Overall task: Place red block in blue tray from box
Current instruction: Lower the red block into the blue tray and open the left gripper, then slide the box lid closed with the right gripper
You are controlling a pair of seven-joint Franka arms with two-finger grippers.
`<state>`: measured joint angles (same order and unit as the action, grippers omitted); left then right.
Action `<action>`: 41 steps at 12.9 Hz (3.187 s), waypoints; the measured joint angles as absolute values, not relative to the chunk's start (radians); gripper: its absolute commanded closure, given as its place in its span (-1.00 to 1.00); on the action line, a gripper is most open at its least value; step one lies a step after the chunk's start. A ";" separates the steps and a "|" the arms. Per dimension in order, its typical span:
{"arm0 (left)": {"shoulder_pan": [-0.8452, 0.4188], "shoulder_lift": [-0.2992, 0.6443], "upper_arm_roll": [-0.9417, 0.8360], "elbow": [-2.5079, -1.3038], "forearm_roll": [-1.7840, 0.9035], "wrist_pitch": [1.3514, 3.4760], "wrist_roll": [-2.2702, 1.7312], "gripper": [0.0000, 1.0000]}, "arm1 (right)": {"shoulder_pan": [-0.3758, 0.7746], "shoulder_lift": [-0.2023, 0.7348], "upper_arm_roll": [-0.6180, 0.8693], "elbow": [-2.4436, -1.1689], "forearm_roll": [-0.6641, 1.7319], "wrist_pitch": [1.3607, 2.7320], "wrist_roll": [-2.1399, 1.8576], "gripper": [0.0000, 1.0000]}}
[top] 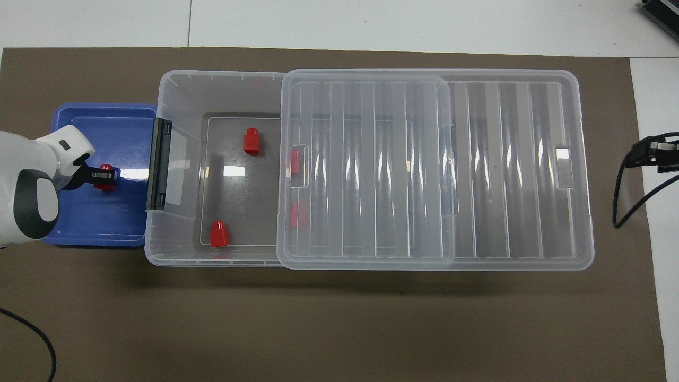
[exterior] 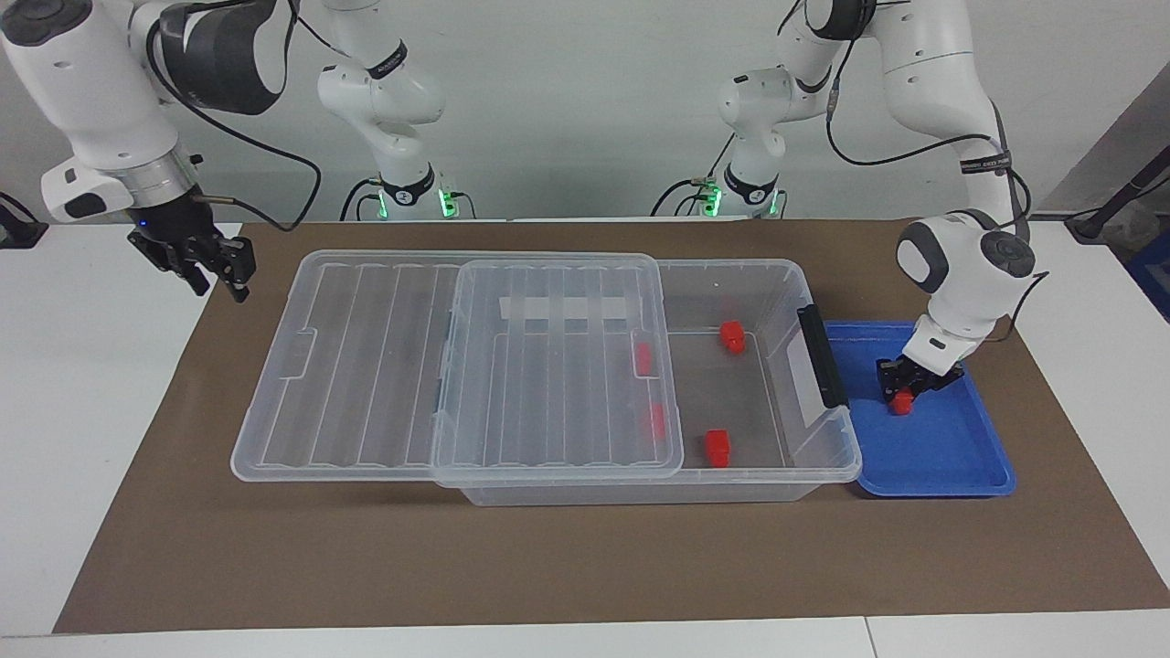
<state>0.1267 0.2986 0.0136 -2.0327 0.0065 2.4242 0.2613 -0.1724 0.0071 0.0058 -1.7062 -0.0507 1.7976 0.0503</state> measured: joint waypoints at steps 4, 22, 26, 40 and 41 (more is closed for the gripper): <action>0.127 0.293 0.020 -1.987 0.006 2.348 0.261 -1.00 | -0.224 0.025 0.004 -1.778 -0.051 1.911 0.030 1.00; -0.019 0.059 0.011 -1.488 0.032 1.380 0.220 -1.00 | -0.014 0.047 0.023 -1.911 0.065 2.045 0.033 1.00; -0.034 0.037 0.012 -1.488 0.033 1.380 0.219 -1.00 | 0.099 0.040 0.025 -1.933 0.067 2.046 0.125 1.00; -0.033 0.030 0.052 -1.501 0.035 1.425 0.218 -1.00 | 0.218 0.032 0.025 -1.953 0.067 2.098 0.170 1.00; -0.033 0.030 0.052 -1.507 0.035 1.464 0.218 -1.00 | 0.217 0.030 0.023 -1.952 0.067 2.098 0.170 1.00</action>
